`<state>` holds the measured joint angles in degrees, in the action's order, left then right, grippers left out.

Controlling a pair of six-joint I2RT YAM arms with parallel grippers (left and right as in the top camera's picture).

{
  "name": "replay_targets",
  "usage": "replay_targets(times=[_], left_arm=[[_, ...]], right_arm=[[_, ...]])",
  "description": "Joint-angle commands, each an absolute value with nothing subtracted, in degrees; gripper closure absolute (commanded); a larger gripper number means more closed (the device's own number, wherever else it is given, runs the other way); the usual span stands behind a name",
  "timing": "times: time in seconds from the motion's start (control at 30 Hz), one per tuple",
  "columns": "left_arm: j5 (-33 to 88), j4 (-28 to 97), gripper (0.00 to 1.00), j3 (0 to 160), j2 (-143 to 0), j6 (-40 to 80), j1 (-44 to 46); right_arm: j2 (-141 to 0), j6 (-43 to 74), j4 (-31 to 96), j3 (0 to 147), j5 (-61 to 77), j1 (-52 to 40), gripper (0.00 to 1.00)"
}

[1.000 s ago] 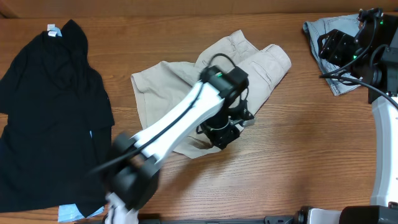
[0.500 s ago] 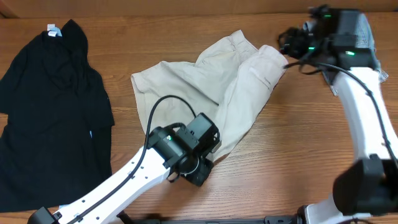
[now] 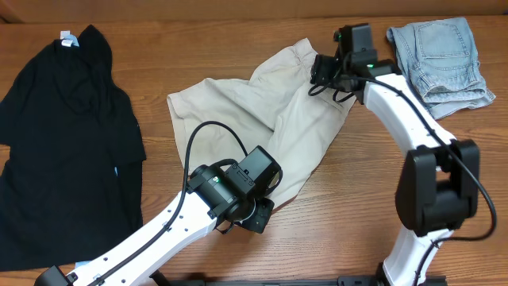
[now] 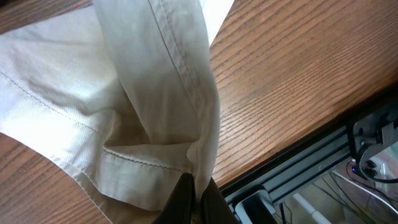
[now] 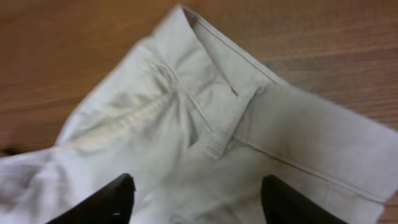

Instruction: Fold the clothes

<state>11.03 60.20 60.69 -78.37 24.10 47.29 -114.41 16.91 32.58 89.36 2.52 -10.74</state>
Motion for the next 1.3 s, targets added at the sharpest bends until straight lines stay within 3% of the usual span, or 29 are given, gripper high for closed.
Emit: replay_targets(times=[0.0, 0.1, 0.23, 0.3, 0.7, 0.87, 0.93, 1.0, 1.07, 1.17, 1.27], left_arm=[[9.5, 59.3, 0.96, 60.5, -77.1, 25.4, 47.8], [8.3, 58.3, 0.96, 60.5, -77.1, 25.4, 47.7], [6.0, 56.6, 0.96, 60.5, -77.1, 25.6, 47.6], [3.9, 55.1, 0.96, 60.5, -77.1, 25.6, 47.5], [-7.6, 50.5, 0.96, 60.5, -77.1, 25.5, 41.9], [-9.4, 50.5, 0.96, 60.5, -77.1, 25.3, 37.3], [-8.8, 50.7, 0.96, 60.5, -77.1, 25.3, 35.9], [-8.2, 51.0, 0.96, 60.5, -77.1, 25.3, 35.5], [-7.6, 51.4, 0.96, 60.5, -77.1, 25.3, 35.6], [-5.5, 51.7, 0.96, 60.5, -77.2, 25.3, 36.0], [-4.7, 52.1, 0.96, 60.5, -77.2, 25.3, 36.1]], right_arm=[[-117.7, 18.6, 32.2, 90.7, -4.7, -11.2, 0.44], [-118.5, 19.8, 33.6, 90.7, -9.1, -11.1, 0.51], [-118.1, 21.1, 37.9, 90.7, -11.6, -9.8, 0.87], [-117.0, 21.6, 40.9, 90.8, -11.5, -8.8, 0.96], [-104.4, 24.2, 65.8, 90.7, -6.8, -5.0, 0.96], [-104.4, 24.4, 64.5, 89.0, -1.1, -5.0, 0.96], [-104.4, 22.3, 58.2, 89.1, 3.4, -5.3, 0.81], [-104.6, 21.4, 50.4, 89.1, 6.2, -5.8, 0.57], [-105.3, 21.4, 44.2, 89.1, 6.1, -6.7, 0.41], [-107.6, 21.5, 35.5, 89.1, 5.3, -9.0, 0.25], [-110.3, 21.9, 31.3, 89.1, 1.2, -10.7, 0.21]])
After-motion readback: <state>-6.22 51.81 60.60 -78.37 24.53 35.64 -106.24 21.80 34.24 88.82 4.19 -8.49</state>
